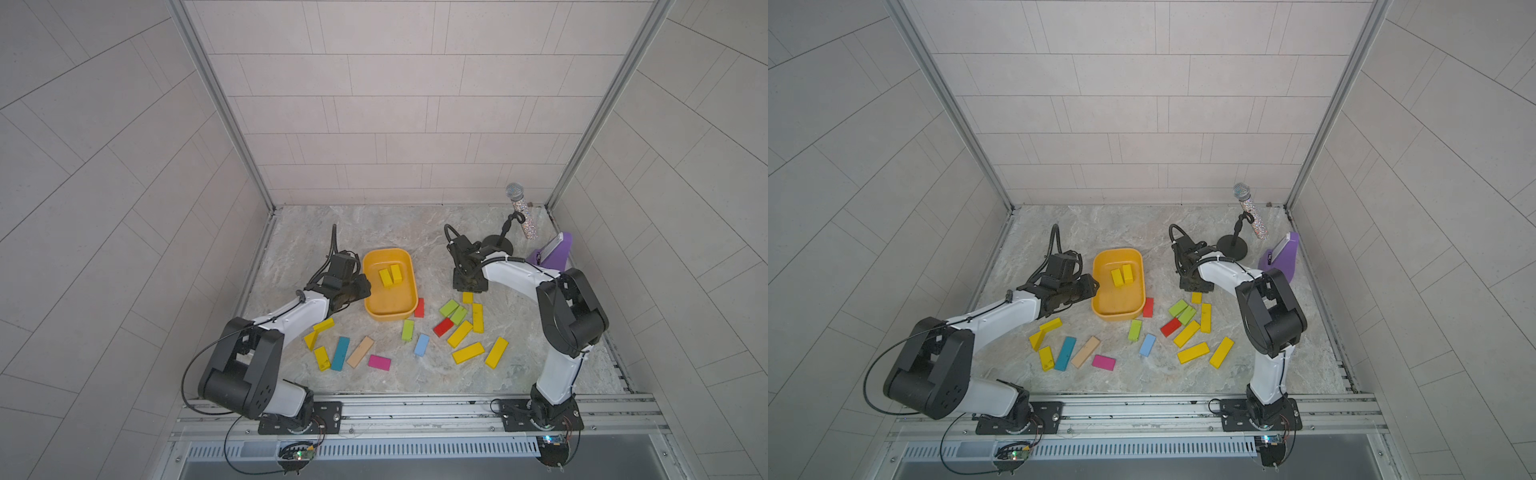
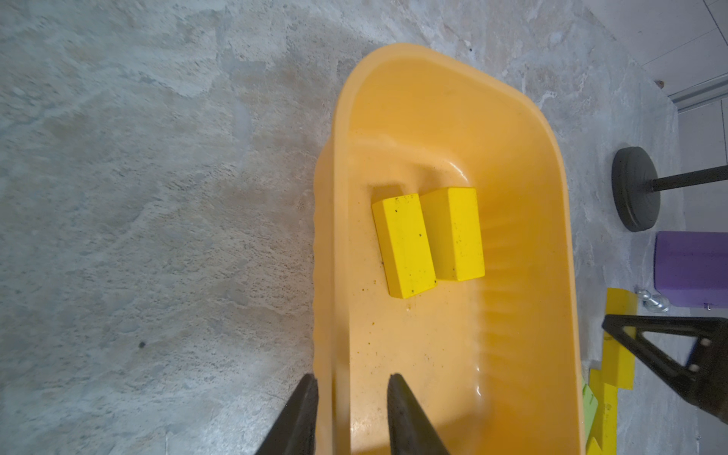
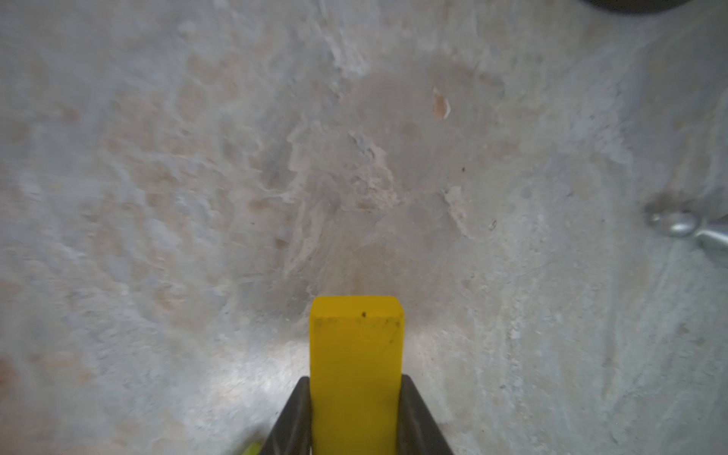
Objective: Pick out the yellow building blocks
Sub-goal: Pick up the building block from the center of the board, then place the building block in the storage box.
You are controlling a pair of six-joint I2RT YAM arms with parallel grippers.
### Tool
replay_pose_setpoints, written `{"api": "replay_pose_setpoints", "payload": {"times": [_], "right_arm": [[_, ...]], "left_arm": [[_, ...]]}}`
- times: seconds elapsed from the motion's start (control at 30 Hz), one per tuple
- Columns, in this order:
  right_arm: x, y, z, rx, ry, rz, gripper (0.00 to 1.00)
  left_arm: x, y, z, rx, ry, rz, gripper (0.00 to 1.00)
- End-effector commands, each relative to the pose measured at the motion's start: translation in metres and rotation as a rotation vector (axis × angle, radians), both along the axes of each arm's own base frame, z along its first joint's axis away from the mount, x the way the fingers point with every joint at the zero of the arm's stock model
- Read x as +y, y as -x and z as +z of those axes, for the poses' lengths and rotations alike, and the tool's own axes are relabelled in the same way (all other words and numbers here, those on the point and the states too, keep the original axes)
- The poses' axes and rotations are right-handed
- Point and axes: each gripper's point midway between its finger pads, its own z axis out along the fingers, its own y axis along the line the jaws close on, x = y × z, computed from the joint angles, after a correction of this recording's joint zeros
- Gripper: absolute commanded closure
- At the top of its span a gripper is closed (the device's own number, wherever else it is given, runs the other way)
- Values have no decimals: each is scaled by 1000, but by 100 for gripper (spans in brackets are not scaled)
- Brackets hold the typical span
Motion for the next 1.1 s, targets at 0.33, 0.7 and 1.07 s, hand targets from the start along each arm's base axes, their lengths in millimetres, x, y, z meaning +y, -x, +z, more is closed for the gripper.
{"api": "replay_pose_setpoints", "payload": {"times": [0.33, 0.7, 1.07], "right_arm": [[130, 12, 95, -135, -154, 339, 86], [242, 18, 60, -70, -193, 552, 86], [279, 0, 10, -19, -176, 569, 86]], "left_arm": [[7, -3, 0, -12, 11, 49, 62], [56, 9, 1, -19, -34, 228, 62], [66, 15, 3, -45, -24, 269, 62]]}}
